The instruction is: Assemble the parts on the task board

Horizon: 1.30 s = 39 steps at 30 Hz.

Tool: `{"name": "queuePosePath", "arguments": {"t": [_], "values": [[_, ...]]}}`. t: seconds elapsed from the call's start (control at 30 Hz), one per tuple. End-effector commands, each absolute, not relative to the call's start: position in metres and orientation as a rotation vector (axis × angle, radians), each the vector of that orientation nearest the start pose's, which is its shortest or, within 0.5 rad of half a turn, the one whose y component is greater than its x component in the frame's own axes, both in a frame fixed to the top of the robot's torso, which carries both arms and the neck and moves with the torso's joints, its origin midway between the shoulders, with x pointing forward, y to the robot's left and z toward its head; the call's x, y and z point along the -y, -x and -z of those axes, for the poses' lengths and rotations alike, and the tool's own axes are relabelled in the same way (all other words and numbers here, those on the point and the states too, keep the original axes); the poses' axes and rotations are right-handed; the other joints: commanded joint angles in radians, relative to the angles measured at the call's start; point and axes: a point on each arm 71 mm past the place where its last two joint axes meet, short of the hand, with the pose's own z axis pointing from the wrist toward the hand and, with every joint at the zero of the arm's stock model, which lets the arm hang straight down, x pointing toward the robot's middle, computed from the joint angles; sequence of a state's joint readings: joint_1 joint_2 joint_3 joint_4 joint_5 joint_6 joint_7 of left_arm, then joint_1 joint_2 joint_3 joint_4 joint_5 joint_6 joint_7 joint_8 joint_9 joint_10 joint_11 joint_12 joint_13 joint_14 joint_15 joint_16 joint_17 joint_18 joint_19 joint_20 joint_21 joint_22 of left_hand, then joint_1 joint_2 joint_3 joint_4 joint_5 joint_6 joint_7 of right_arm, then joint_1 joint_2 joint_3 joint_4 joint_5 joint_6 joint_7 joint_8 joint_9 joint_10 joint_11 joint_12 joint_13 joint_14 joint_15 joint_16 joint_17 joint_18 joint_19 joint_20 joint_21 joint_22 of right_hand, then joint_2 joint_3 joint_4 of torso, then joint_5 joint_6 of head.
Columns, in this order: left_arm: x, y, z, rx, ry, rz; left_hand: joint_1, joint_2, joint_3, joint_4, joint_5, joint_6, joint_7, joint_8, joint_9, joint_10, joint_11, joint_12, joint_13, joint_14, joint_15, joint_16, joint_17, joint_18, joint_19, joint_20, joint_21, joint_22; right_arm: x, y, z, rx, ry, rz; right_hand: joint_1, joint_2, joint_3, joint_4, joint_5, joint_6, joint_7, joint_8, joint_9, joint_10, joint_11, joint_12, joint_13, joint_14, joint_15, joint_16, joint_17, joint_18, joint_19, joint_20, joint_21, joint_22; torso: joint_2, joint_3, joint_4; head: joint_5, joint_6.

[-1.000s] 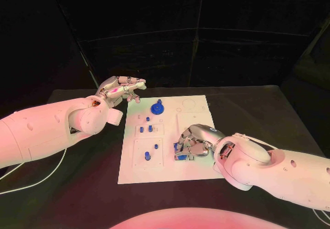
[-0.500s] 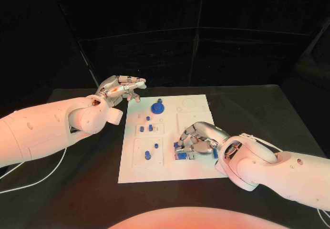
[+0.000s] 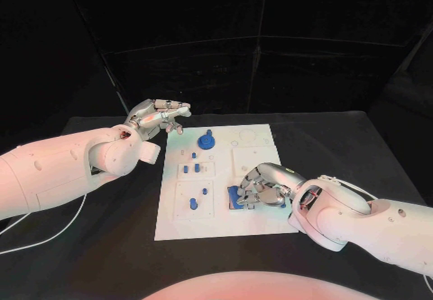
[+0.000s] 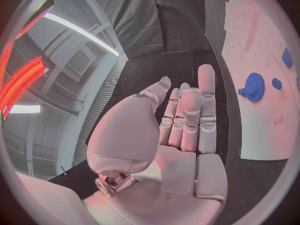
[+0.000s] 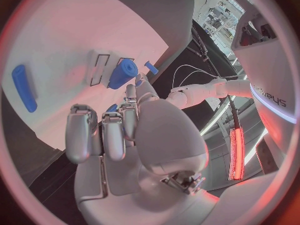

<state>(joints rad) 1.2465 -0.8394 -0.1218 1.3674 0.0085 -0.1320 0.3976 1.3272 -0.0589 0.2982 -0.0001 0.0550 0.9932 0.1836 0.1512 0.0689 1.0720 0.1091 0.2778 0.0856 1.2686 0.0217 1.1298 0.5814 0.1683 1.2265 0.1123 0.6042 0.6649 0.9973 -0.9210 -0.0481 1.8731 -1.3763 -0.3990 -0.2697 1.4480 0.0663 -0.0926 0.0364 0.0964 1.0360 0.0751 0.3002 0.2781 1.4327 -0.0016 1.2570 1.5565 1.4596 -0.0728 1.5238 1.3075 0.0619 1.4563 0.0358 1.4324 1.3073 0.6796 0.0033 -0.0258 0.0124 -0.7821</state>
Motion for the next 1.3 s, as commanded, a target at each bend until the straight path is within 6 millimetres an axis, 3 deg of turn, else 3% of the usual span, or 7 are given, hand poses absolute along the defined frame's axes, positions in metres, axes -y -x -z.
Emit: {"name": "queuePosePath", "arguments": {"t": [0.03, 0.33, 0.5, 0.63, 0.93, 1.1, 1.3], "values": [[-0.248, -0.512, 0.191, -1.478, 1.086, 1.556, 0.006, 0.001, -0.006, 0.001, -0.004, -0.009, 0.0, 0.006, -0.001, -0.005, -0.001, 0.006, 0.001, -0.009, 0.0, -0.004, -0.001, 0.013, 0.003, 0.007, -0.004, -0.001, 0.146, -0.37, 0.237, -1.892, 0.034, -0.847, 0.022, 0.012, 0.002, -0.009, 0.001, 0.011, 0.002, -0.009, -0.003, 0.009, -0.002, -0.001, -0.216, 0.094, 0.003, -0.002, 0.18, -0.008, 0.002, 0.005, -0.001, 0.02, 0.001, 0.0, 0.0004, 0.002, 0.0], [-0.247, -0.511, 0.191, -1.479, 1.086, 1.557, 0.007, 0.003, -0.01, 0.001, -0.004, -0.012, 0.0, 0.008, 0.0, -0.008, -0.001, 0.01, 0.002, -0.011, 0.0, -0.003, -0.004, 0.013, 0.003, 0.008, -0.006, -0.003, 0.144, -0.375, 0.239, -1.879, 0.015, -0.819, 0.02, 0.051, 0.028, -0.006, 0.002, 0.034, -0.004, -0.03, -0.011, 0.013, -0.007, 0.002, -0.213, 0.095, 0.0, 0.001, 0.186, -0.008, 0.004, 0.003, 0.001, 0.024, 0.002, -0.0001, 0.0015, 0.004, -0.003], [-0.247, -0.511, 0.191, -1.483, 1.087, 1.557, 0.007, 0.003, -0.01, 0.001, -0.004, -0.012, 0.0, 0.008, 0.0, -0.008, -0.001, 0.01, 0.002, -0.011, 0.0, -0.003, -0.004, 0.013, 0.003, 0.008, -0.006, -0.003, 0.141, -0.376, 0.241, -1.894, 0.03, -0.807, 0.027, 0.088, 0.064, -0.006, -0.006, 0.037, -0.007, -0.046, -0.014, 0.017, -0.009, 0.006, -0.21, 0.096, -0.002, 0.002, 0.188, -0.009, 0.005, 0.0, 0.003, 0.027, 0.001, -0.0006, 0.002, 0.006, -0.006], [-0.248, -0.511, 0.191, -1.484, 1.088, 1.556, 0.007, 0.003, -0.011, 0.002, -0.004, -0.012, 0.0, 0.008, 0.0, -0.009, 0.0, 0.011, 0.002, -0.012, 0.0, -0.003, -0.006, 0.013, 0.003, 0.008, -0.006, -0.003, 0.139, -0.377, 0.243, -1.9, 0.051, -0.793, 0.039, 0.096, 0.094, -0.021, -0.023, 0.044, -0.007, -0.053, -0.014, 0.02, -0.009, 0.008, -0.207, 0.096, -0.003, 0.004, 0.191, -0.009, 0.006, 0.0, 0.004, 0.029, 0.0, -0.0008, 0.0016, 0.008, -0.008], [-0.248, -0.511, 0.191, -1.485, 1.088, 1.557, 0.007, 0.003, -0.011, 0.002, -0.004, -0.012, 0.0, 0.008, 0.0, -0.009, 0.0, 0.011, 0.002, -0.012, 0.0, -0.003, -0.006, 0.013, 0.003, 0.008, -0.006, -0.003, 0.136, -0.378, 0.243, -1.895, 0.092, -0.782, 0.05, 0.09, 0.165, -0.061, -0.041, 0.064, -0.004, -0.065, -0.011, 0.032, -0.008, 0.031, -0.189, 0.098, -0.002, 0.009, 0.201, -0.011, 0.009, 0.0, 0.008, 0.038, 0.0, 0.0002, 0.0002, 0.009, -0.009], [-0.248, -0.511, 0.191, -1.485, 1.088, 1.556, 0.007, 0.003, -0.012, 0.002, -0.004, -0.013, 0.001, 0.008, 0.0, -0.01, 0.0, 0.011, 0.002, -0.012, 0.001, -0.003, -0.006, 0.013, 0.003, 0.008, -0.006, -0.003, 0.135, -0.378, 0.243, -1.891, 0.098, -0.78, 0.036, 0.069, 0.182, -0.071, -0.04, 0.069, -0.004, -0.07, -0.01, 0.033, -0.007, 0.029, -0.189, 0.098, -0.001, 0.009, 0.201, -0.011, 0.01, 0.001, 0.009, 0.039, 0.0, 0.0, -0.0009, 0.007, -0.009], [-0.248, -0.511, 0.191, -1.484, 1.088, 1.556, 0.007, 0.003, -0.012, 0.002, -0.004, -0.013, 0.001, 0.008, 0.0, -0.01, 0.0, 0.011, 0.002, -0.012, 0.001, -0.003, -0.006, 0.013, 0.003, 0.008, -0.006, -0.003, 0.135, -0.377, 0.239, -1.847, 0.081, -0.807, 0.008, 0.028, 0.184, -0.079, -0.028, 0.074, -0.006, -0.075, -0.008, 0.028, -0.008, 0.017, -0.196, 0.096, -0.001, 0.004, 0.193, -0.01, 0.006, 0.001, 0.005, 0.033, -0.001, 0.0, -0.001, 0.004, -0.007]]}}
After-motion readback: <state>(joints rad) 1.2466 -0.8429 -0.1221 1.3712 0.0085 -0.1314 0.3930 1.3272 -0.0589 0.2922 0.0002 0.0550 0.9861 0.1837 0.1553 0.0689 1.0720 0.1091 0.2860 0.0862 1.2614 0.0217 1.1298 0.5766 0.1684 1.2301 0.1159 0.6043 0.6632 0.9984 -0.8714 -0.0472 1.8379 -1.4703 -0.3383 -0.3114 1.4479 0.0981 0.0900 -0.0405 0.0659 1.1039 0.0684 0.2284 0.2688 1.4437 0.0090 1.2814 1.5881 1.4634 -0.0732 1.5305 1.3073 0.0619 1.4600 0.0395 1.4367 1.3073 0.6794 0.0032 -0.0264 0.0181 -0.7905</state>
